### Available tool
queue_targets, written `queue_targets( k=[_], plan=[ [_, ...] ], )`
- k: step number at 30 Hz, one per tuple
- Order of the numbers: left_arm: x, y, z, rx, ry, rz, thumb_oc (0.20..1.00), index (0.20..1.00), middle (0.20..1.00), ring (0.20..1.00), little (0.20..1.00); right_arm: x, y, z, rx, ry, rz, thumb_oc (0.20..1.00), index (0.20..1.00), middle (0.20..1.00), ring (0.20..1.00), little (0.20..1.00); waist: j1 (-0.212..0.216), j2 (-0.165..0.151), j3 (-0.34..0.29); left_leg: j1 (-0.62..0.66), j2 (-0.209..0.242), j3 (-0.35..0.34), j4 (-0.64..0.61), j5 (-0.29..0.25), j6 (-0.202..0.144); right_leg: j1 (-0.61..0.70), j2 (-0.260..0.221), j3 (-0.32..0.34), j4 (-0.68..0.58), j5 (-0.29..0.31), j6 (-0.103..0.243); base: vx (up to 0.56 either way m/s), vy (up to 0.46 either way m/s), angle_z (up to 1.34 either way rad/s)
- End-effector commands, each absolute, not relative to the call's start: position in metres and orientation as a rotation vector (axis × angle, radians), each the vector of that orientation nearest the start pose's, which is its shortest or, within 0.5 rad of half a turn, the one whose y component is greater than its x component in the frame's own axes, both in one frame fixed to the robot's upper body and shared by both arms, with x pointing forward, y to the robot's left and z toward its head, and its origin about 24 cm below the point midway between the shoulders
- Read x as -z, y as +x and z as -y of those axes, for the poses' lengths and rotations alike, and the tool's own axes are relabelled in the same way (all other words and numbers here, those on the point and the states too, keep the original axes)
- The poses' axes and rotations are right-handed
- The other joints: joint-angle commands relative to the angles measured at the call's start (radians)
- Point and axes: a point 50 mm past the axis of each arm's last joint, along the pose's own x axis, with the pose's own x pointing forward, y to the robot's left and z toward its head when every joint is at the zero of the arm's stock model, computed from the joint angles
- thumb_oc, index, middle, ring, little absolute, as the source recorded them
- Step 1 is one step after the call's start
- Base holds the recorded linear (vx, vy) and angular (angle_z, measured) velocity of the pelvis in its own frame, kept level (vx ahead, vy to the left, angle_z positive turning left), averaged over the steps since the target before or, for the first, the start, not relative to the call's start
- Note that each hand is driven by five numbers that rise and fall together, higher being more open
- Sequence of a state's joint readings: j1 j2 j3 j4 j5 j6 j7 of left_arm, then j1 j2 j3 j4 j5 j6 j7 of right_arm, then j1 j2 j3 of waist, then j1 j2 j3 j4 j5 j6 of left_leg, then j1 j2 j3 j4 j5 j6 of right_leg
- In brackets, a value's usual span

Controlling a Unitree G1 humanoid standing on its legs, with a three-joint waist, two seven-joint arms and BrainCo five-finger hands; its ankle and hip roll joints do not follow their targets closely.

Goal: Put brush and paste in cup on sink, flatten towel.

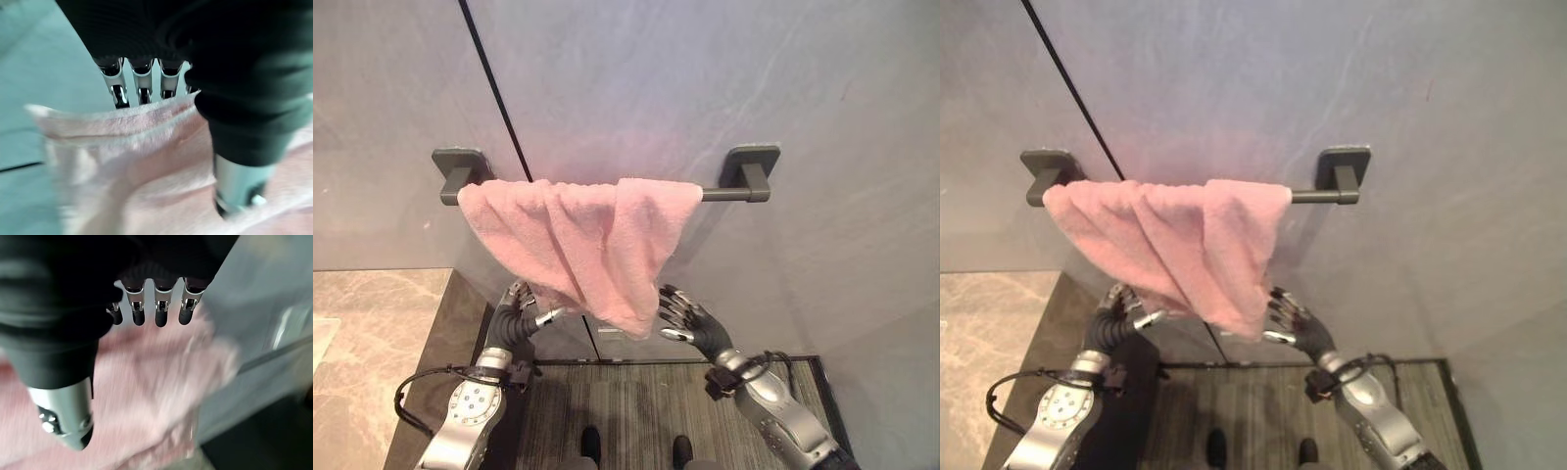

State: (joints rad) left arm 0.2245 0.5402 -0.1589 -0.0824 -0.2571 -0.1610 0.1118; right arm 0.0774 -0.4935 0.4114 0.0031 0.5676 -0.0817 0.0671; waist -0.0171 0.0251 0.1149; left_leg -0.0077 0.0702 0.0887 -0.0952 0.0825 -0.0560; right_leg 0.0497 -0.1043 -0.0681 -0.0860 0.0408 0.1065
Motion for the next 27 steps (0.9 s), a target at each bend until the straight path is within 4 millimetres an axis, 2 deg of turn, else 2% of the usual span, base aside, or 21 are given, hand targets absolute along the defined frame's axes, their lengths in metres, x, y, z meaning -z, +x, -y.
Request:
queue_targets(
  k=[1,3,6,7,8,9,10,11,15,16,18,20,21,24,25,27],
  plan=[
    [-0.046,0.204,-0.236,0.148,0.417,-0.059,1.000,1.000,1.000,1.000,1.000,-0.022,0.223,0.155,-0.407,0.002,-0.144,1.000,1.000,1.000,1.000,1.000,-0.018,-0.049,-0.047,0.061,0.035,0.019,0.008,-0.060,-0.027,-0.038,-0.084,0.034,-0.001,0.029,0.055,0.03,0.012,-0.15],
    [-0.043,0.201,-0.243,0.172,0.495,-0.096,1.000,1.000,1.000,1.000,1.000,-0.020,0.223,0.166,-0.354,-0.014,-0.153,1.000,1.000,1.000,1.000,1.000,-0.026,-0.043,-0.056,0.067,0.035,0.023,0.008,-0.063,-0.027,-0.035,-0.085,0.040,-0.001,0.028,0.057,0.02,0.008,-0.03],
    [-0.048,0.198,-0.254,0.167,0.600,-0.098,1.000,1.000,1.000,1.000,1.000,-0.034,0.226,0.186,-0.285,-0.119,-0.082,1.000,1.000,1.000,1.000,1.000,-0.033,-0.033,-0.062,0.072,0.033,0.029,0.008,-0.067,-0.026,-0.037,-0.086,0.048,-0.001,0.028,0.060,0.00,0.006,-0.06],
    [-0.048,0.198,-0.254,0.168,0.600,-0.099,1.000,1.000,1.000,1.000,1.000,-0.034,0.225,0.186,-0.285,-0.119,-0.082,1.000,1.000,1.000,1.000,1.000,-0.032,-0.033,-0.063,0.073,0.033,0.030,0.008,-0.067,-0.026,-0.037,-0.085,0.048,-0.001,0.028,0.060,-0.01,0.007,-0.13],
    [-0.044,0.195,-0.262,0.140,0.653,-0.130,1.000,1.000,1.000,1.000,1.000,-0.045,0.226,0.203,-0.228,-0.357,-0.015,1.000,1.000,1.000,1.000,1.000,-0.040,-0.028,-0.062,0.072,0.031,0.033,0.008,-0.068,-0.025,-0.040,-0.087,0.054,-0.001,0.031,0.061,-0.05,0.004,-0.14],
    [-0.045,0.196,-0.256,0.192,0.684,-0.119,1.000,1.000,1.000,1.000,1.000,-0.069,0.227,0.195,-0.306,-0.598,0.114,1.000,1.000,1.000,1.000,1.000,-0.043,-0.024,-0.058,0.071,0.031,0.036,0.008,-0.061,-0.024,-0.045,-0.086,0.060,-0.001,0.040,0.061,-0.05,0.000,-0.13],
    [-0.050,0.200,-0.245,0.323,0.715,-0.107,1.000,1.000,1.000,1.000,1.000,-0.086,0.225,0.175,-0.504,-0.641,0.182,1.000,1.000,1.000,1.000,1.000,-0.045,-0.023,-0.060,0.072,0.033,0.038,0.008,-0.061,-0.026,-0.046,-0.085,0.064,-0.001,0.039,0.062,-0.01,0.001,-0.10],
    [-0.054,0.201,-0.237,0.364,0.688,-0.084,1.000,1.000,1.000,1.000,1.000,-0.096,0.220,0.164,-0.580,-0.526,0.221,1.000,1.000,1.000,1.000,1.000,-0.047,-0.024,-0.065,0.073,0.034,0.039,0.008,-0.067,-0.026,-0.046,-0.087,0.065,-0.001,0.033,0.062,-0.01,-0.003,-0.07],
    [-0.049,0.201,-0.227,0.348,0.656,-0.067,1.000,1.000,1.000,1.000,1.000,-0.091,0.220,0.153,-0.600,-0.577,0.240,1.000,1.000,1.000,1.000,1.000,-0.047,-0.024,-0.064,0.070,0.032,0.039,0.008,-0.060,-0.022,-0.050,-0.087,0.070,-0.001,0.041,0.062,-0.01,0.003,-0.04],
    [-0.055,0.200,-0.233,0.293,0.668,-0.036,1.000,1.000,1.000,1.000,1.000,-0.092,0.223,0.156,-0.529,-0.562,0.260,1.000,1.000,1.000,1.000,1.000,-0.041,-0.022,-0.065,0.068,0.032,0.037,0.008,-0.058,-0.021,-0.051,-0.087,0.068,-0.001,0.041,0.062,-0.05,-0.007,0.01],
    [-0.078,0.192,-0.254,0.212,0.772,0.029,1.000,1.000,1.000,1.000,1.000,-0.114,0.215,0.177,-0.417,-0.555,0.341,1.000,1.000,1.000,1.000,1.000,-0.041,-0.026,-0.062,0.070,0.033,0.038,0.008,-0.059,-0.023,-0.048,-0.087,0.064,-0.001,0.040,0.063,-0.01,-0.007,0.06],
    [-0.123,0.180,-0.272,0.161,0.968,0.151,1.000,1.000,1.000,1.000,1.000,-0.145,0.200,0.198,-0.328,-0.657,0.463,1.000,1.000,1.000,1.000,1.000,-0.037,-0.028,-0.063,0.069,0.035,0.033,0.008,-0.059,-0.025,-0.045,-0.085,0.057,-0.001,0.039,0.065,0.01,-0.006,0.07],
    [-0.134,0.176,-0.277,0.146,1.011,0.175,1.000,1.000,1.000,1.000,1.000,-0.155,0.197,0.203,-0.299,-0.691,0.507,1.000,1.000,1.000,1.000,1.000,-0.037,-0.029,-0.062,0.070,0.036,0.032,0.008,-0.059,-0.026,-0.043,-0.086,0.055,-0.001,0.039,0.067,0.04,-0.007,0.05],
    [-0.192,0.158,-0.289,0.119,1.243,0.289,1.000,1.000,1.000,1.000,1.000,-0.196,0.181,0.227,-0.131,-0.853,0.661,1.000,1.000,1.000,1.000,1.000,-0.033,-0.034,-0.069,0.074,0.039,0.029,0.008,-0.068,-0.032,-0.037,-0.086,0.049,-0.001,0.033,0.075,0.02,-0.003,0.04],
    [-0.192,0.158,-0.289,0.119,1.244,0.288,1.000,1.000,1.000,1.000,1.000,-0.195,0.181,0.227,-0.131,-0.852,0.661,1.000,1.000,1.000,1.000,1.000,-0.034,-0.035,-0.069,0.075,0.039,0.029,0.008,-0.069,-0.032,-0.036,-0.086,0.049,-0.001,0.033,0.075,0.05,0.005,0.01],
    [-0.204,0.156,-0.294,0.050,1.266,0.347,1.000,1.000,1.000,1.000,1.000,-0.209,0.177,0.230,-0.081,-0.909,0.730,1.000,1.000,1.000,1.000,1.000,-0.032,-0.036,-0.071,0.075,0.040,0.028,0.008,-0.068,-0.033,-0.036,-0.086,0.049,-0.001,0.032,0.077,0.00,0.000,0.00]
  ],
)
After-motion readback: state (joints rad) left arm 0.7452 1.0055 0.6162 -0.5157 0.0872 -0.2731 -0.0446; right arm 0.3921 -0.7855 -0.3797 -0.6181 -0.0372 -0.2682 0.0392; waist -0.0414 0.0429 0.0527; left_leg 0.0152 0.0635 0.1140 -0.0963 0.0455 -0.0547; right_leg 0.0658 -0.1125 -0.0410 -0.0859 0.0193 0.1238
